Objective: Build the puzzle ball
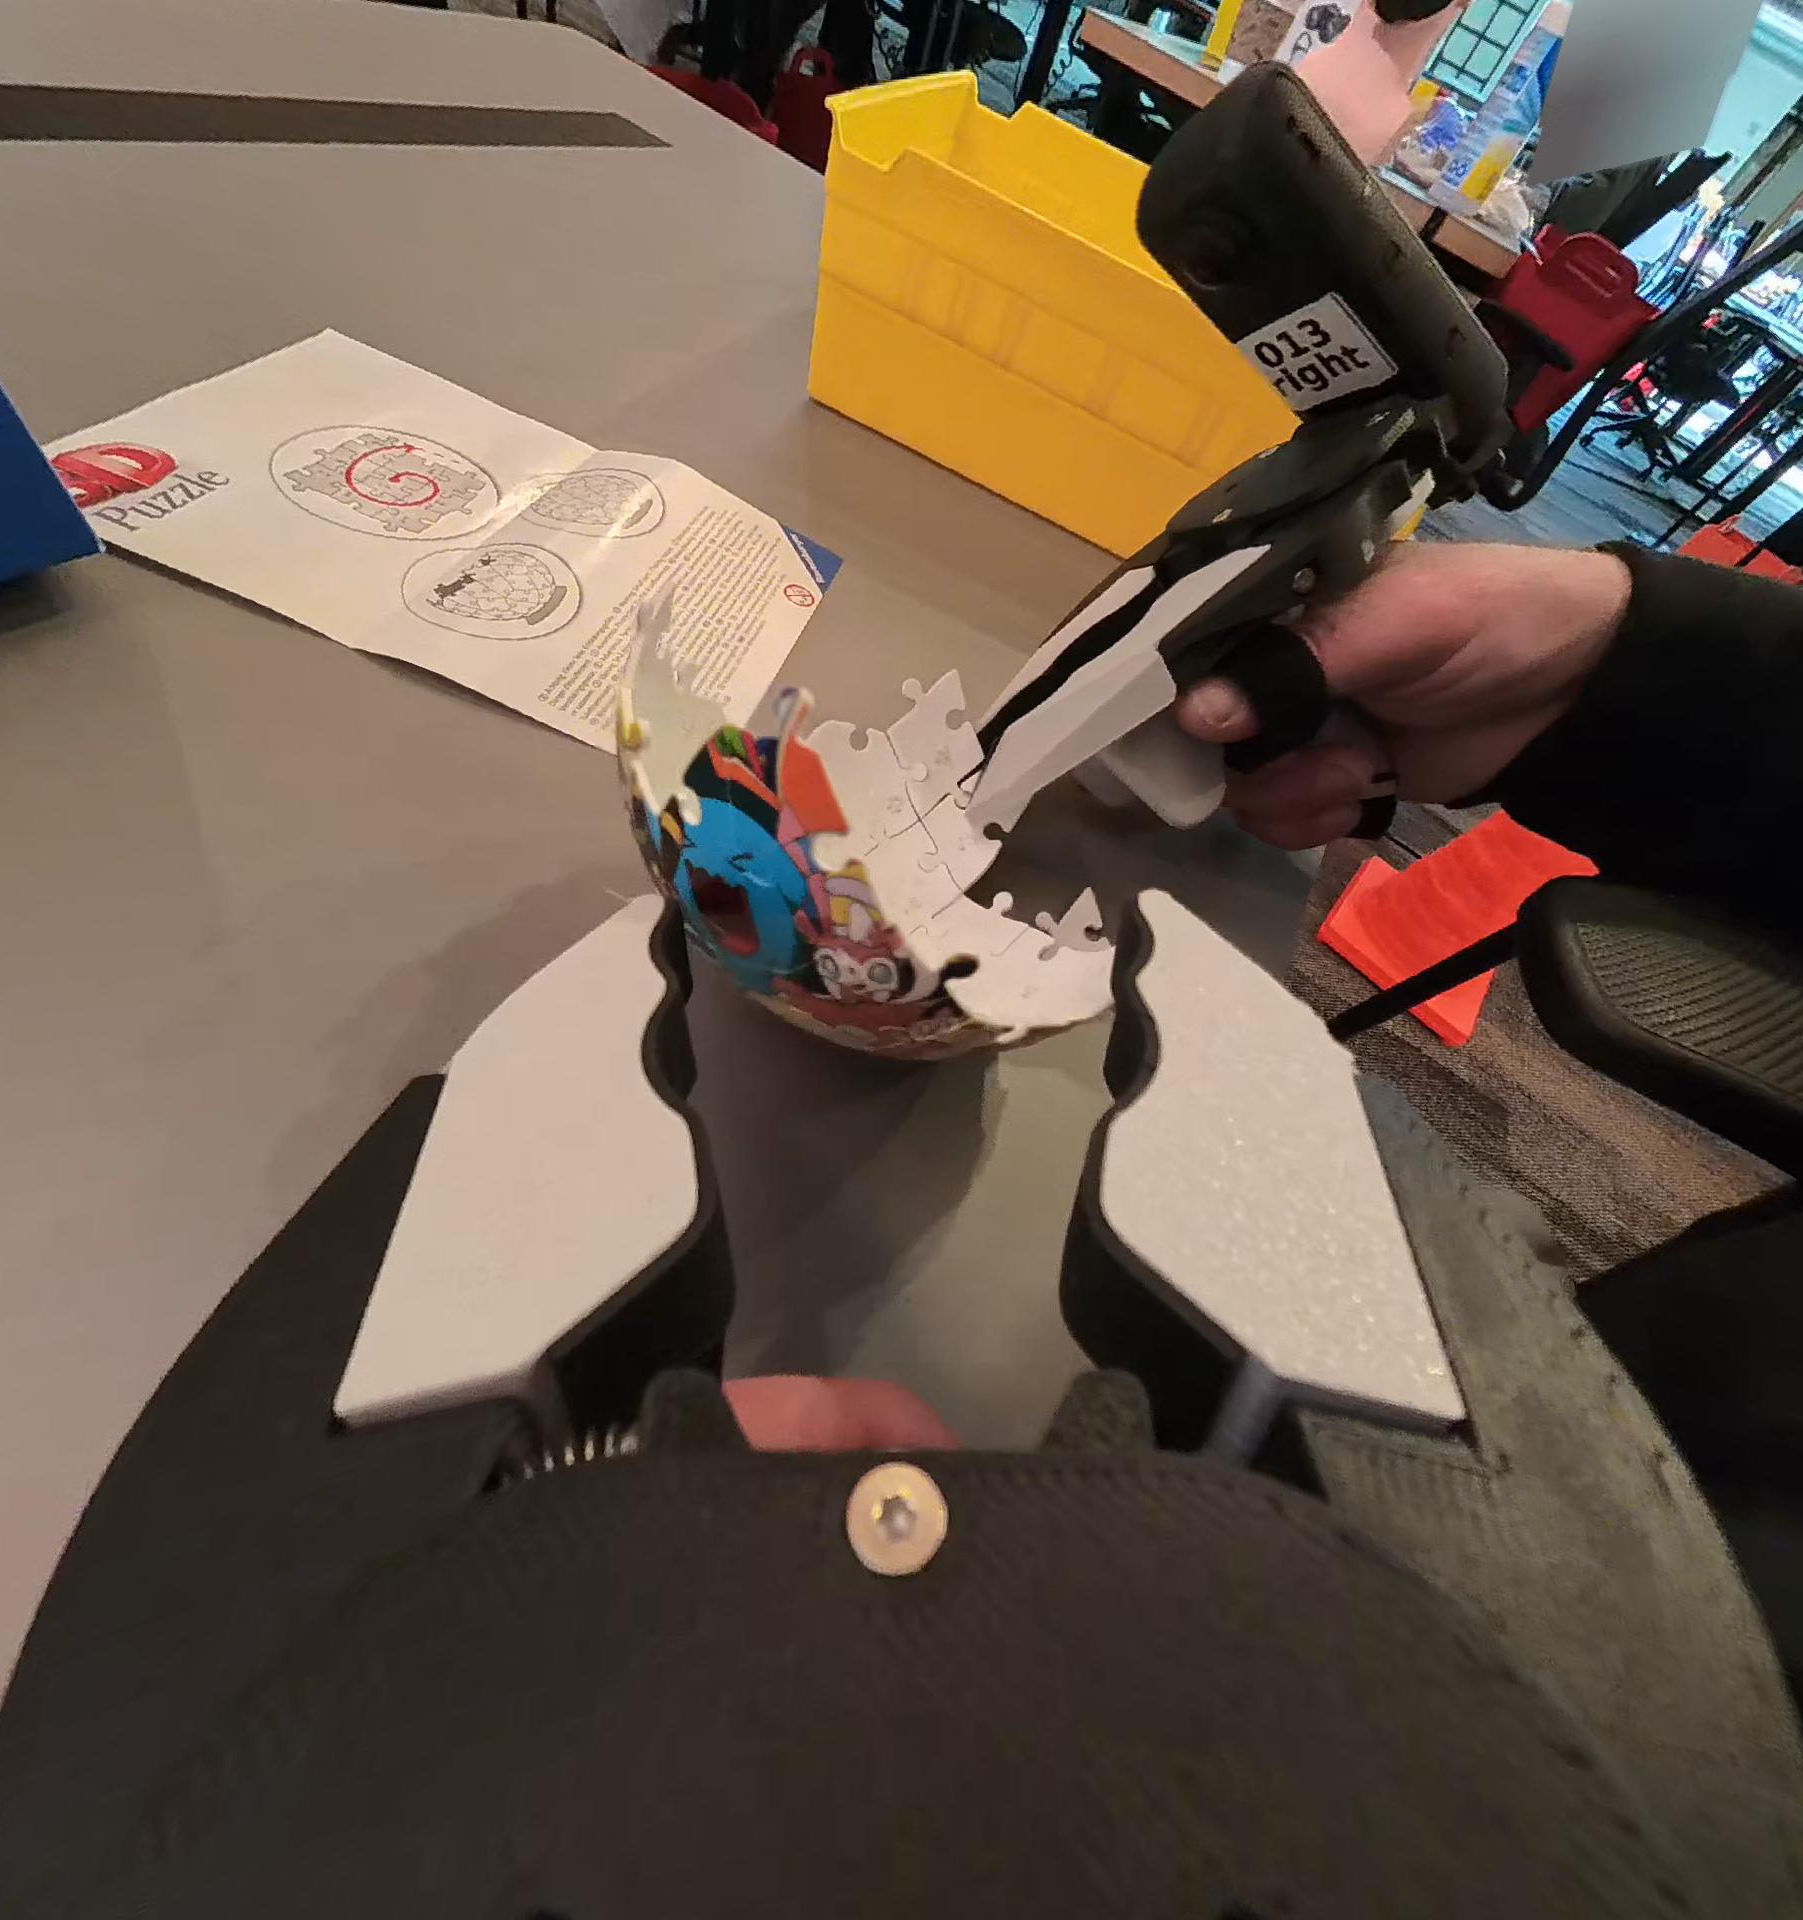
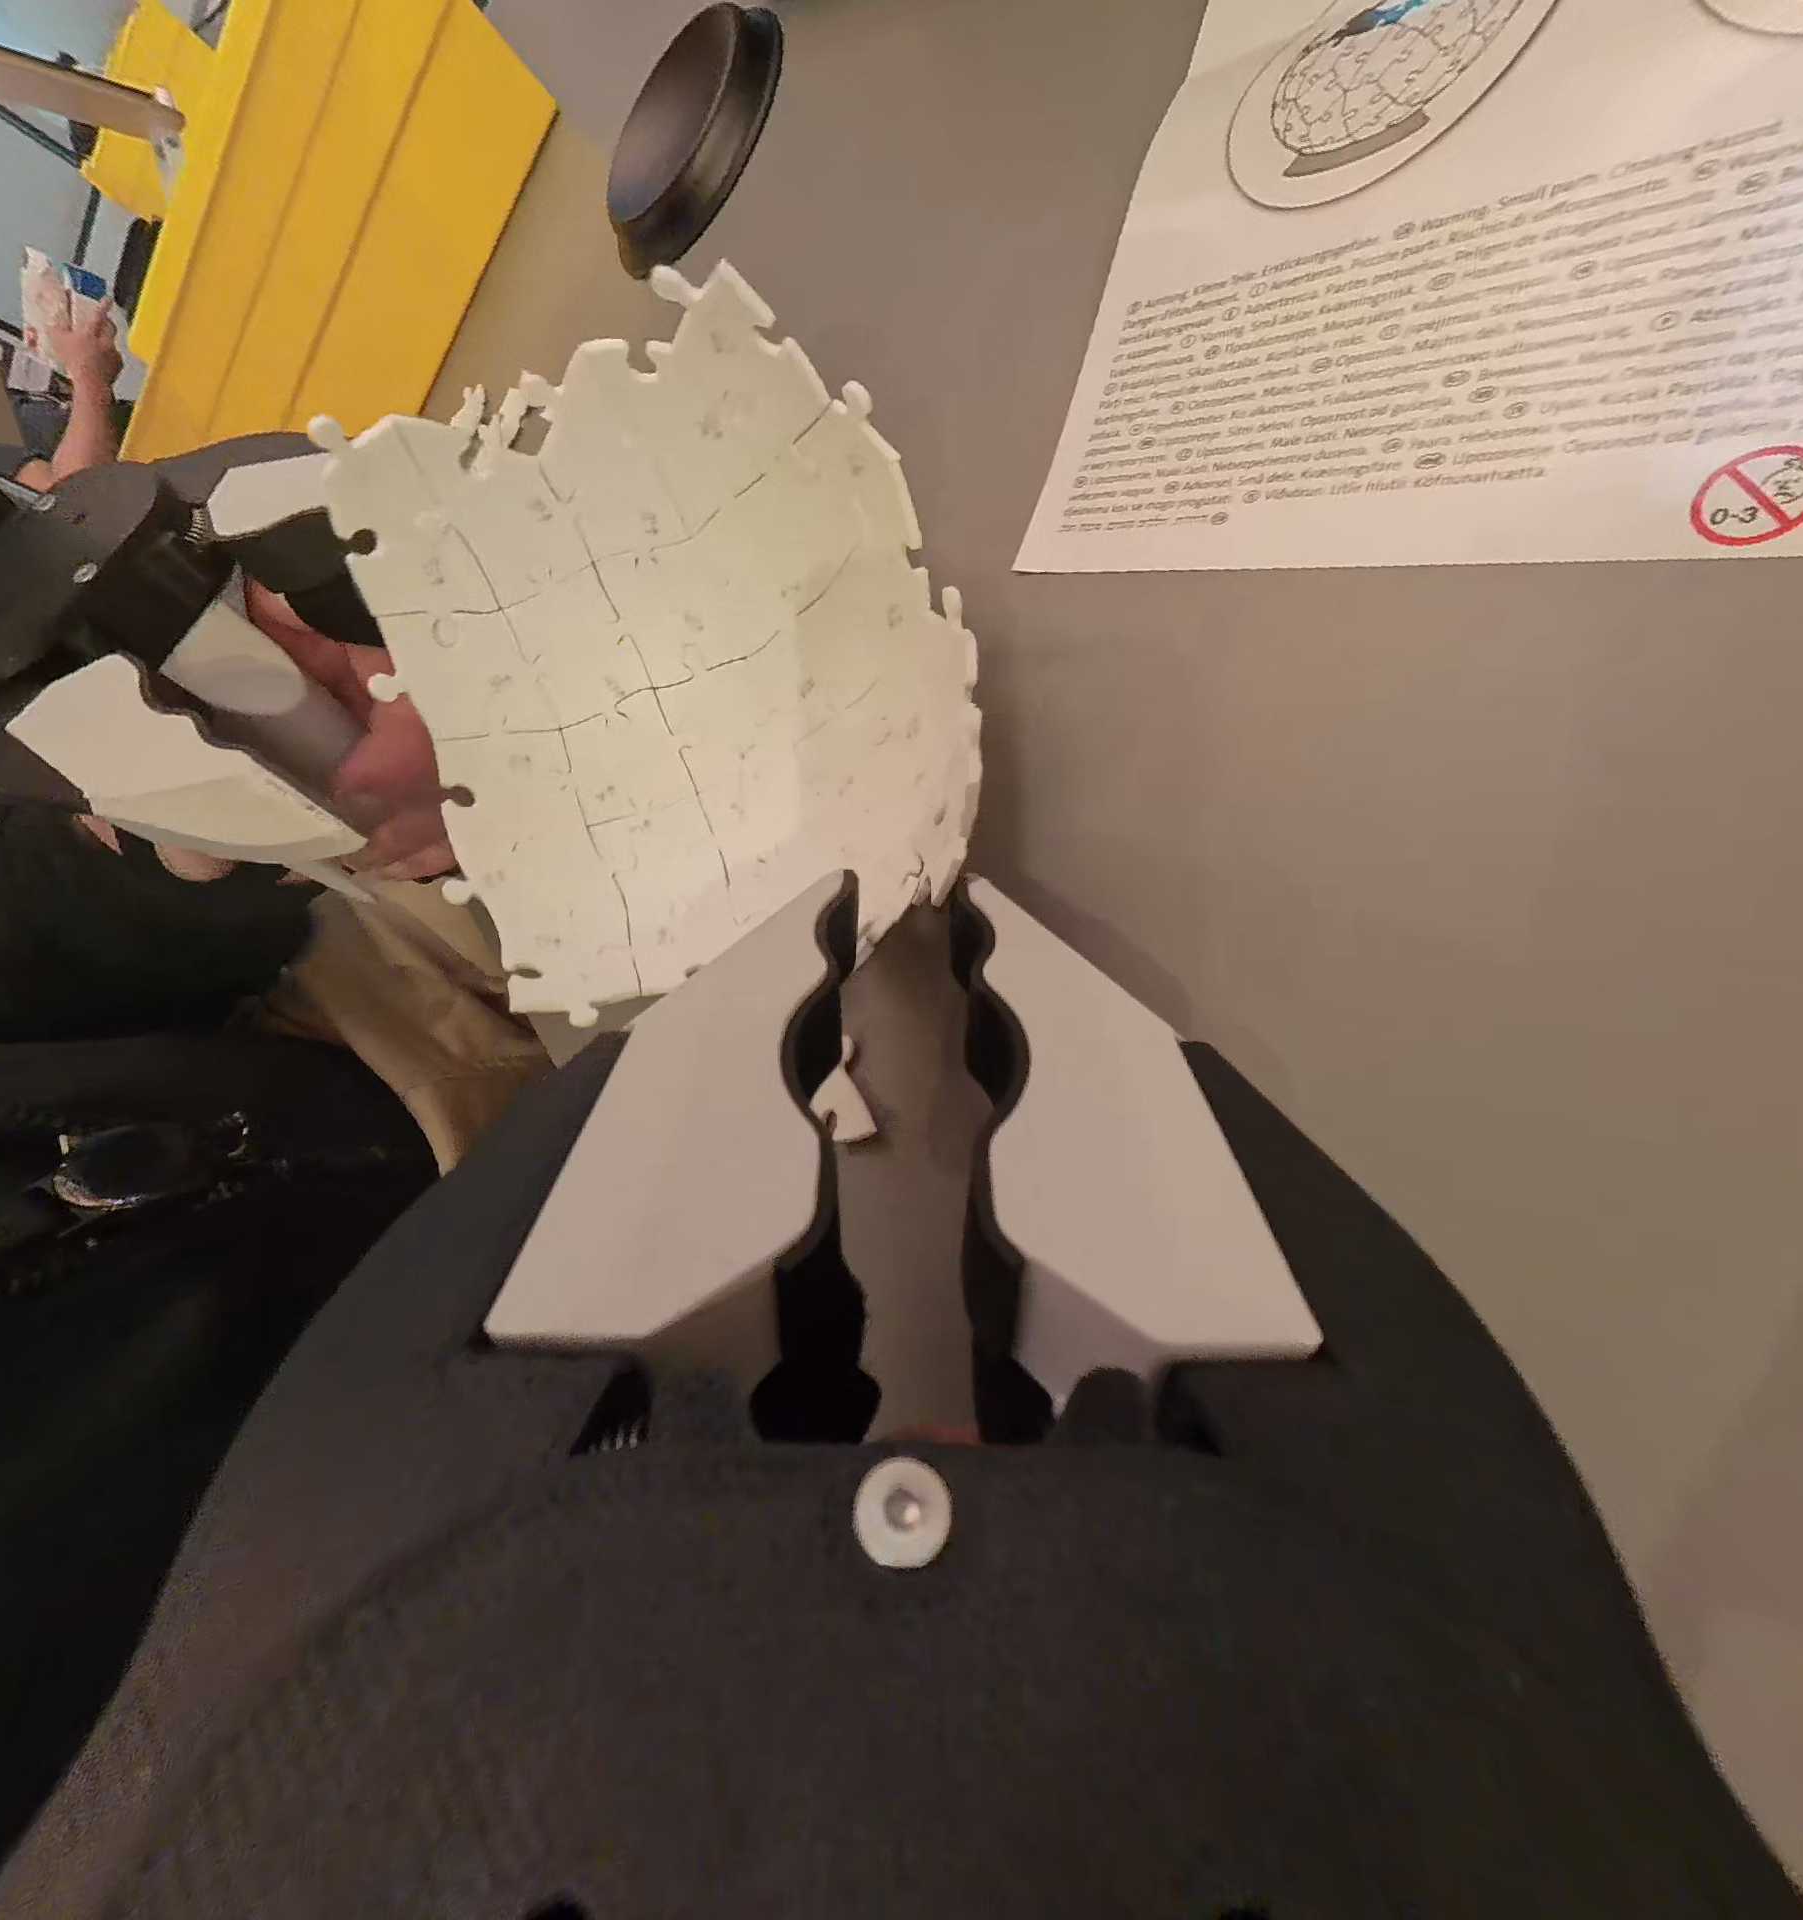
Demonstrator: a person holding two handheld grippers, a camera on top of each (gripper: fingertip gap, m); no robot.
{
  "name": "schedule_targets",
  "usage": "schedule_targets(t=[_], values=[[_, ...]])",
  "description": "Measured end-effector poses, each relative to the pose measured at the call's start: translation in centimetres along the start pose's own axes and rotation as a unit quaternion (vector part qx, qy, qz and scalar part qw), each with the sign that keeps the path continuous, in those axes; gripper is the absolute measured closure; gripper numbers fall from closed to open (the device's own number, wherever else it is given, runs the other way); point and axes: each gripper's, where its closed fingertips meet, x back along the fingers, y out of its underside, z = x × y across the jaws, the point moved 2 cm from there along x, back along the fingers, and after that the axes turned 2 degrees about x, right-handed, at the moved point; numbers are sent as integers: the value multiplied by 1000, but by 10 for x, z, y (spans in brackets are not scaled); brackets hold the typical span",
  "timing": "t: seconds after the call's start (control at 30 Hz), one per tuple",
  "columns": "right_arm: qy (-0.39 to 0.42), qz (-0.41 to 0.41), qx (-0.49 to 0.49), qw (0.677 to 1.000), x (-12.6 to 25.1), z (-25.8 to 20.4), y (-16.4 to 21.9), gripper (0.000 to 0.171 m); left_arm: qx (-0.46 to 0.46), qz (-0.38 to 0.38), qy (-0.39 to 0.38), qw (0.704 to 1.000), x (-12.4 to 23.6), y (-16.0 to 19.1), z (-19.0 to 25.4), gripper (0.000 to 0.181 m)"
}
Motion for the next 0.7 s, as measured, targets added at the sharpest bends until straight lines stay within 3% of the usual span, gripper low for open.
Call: schedule_targets(t=[0.37,0.7], values=[[0,6,-6,1000,-3,4,-6,171,-19,3,6,1000,-3,3,7,105],[-4,12,-8,1000,-6,6,-11,171,-28,-3,8,1000,-4,8,10,105]])
